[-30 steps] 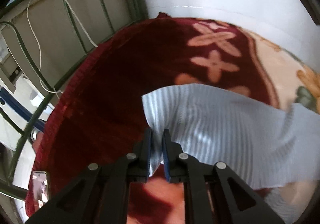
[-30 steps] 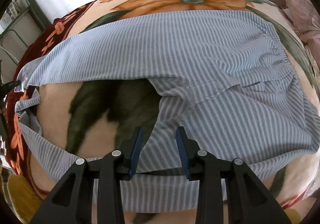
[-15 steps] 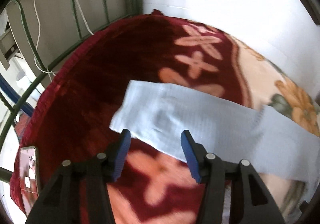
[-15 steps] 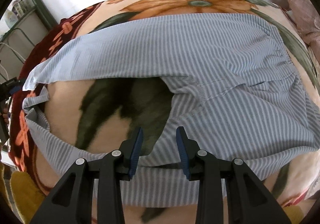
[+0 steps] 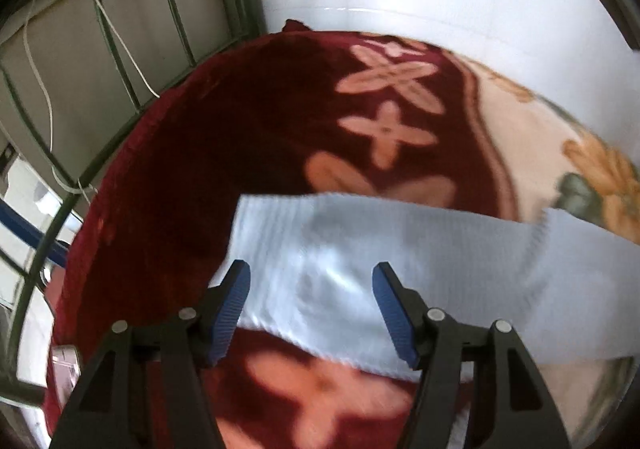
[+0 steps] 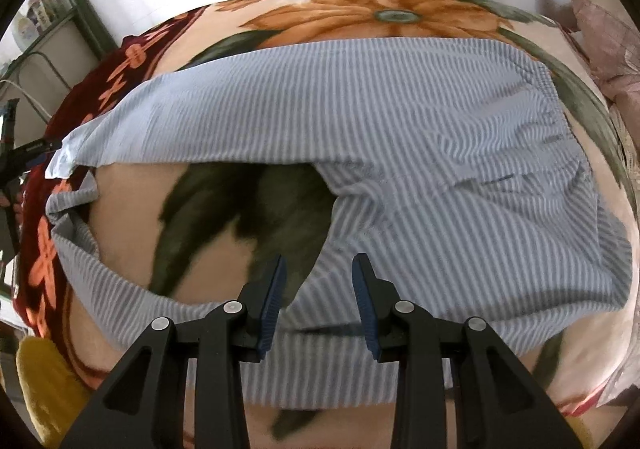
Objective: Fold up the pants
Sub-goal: 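Pull the pant leg with the left gripper to smooth the pants flat, then grasp the pant leg cuff with the left gripper and lift it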
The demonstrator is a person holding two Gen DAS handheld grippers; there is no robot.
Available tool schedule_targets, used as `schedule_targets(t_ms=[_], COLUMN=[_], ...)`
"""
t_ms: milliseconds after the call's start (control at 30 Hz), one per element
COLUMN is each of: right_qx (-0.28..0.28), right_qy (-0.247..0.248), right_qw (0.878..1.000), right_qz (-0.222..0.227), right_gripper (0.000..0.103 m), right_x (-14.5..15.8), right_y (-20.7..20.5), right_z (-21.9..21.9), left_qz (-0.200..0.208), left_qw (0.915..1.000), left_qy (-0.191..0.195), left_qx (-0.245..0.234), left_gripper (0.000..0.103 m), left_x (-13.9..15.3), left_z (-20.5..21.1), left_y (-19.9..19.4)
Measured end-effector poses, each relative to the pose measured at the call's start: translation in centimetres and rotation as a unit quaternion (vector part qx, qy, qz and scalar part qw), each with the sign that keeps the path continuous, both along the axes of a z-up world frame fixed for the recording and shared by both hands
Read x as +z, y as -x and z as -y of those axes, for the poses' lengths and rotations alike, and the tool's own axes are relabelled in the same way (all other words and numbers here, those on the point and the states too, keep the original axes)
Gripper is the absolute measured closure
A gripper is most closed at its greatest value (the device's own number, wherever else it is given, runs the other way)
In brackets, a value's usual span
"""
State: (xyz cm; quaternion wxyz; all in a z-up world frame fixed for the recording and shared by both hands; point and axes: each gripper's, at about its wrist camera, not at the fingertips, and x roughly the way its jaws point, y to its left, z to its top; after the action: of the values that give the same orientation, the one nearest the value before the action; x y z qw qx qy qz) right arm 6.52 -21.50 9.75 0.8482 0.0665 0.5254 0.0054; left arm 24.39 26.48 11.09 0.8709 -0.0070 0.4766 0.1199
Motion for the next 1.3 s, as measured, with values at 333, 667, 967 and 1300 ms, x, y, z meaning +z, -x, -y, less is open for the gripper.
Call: schedule_targets(t_ms=[333,667,967,1300], right_qx=[-0.025,-0.018,-0.006,-0.002], right_qy=[0.021,0.002,0.000,-0.021], right_qw=[0.999,0.999,0.999,0.999], right_qz=[0.036,0.038,0.038,0.040], right_gripper=[0.056,0.056,0.056,0.056], right_x=[-0.2,-0.8,-0.4,1.0], right_y=[-5.5,-6.8,-5.4,-2.0], right_z=[1.3,0.2,-0.6,-0.9], left_qz=[-0.036,0.025,0.006,0.027], left_qw=[0.9991,0.9986,0.9983,0.9990], left_qy=[0.011,0.029,0.014,0.028], left_qx=[0.021,0.036,0.057,-0.022], left_gripper=[0.022,0.086,0.059,0.034], left_x=[-3.5,-1.5,-2.2,1.9], left_z=[-2.9,-3.2,-4.1,0.6], left_y=[-3.6,-2.8,-3.7,0.9])
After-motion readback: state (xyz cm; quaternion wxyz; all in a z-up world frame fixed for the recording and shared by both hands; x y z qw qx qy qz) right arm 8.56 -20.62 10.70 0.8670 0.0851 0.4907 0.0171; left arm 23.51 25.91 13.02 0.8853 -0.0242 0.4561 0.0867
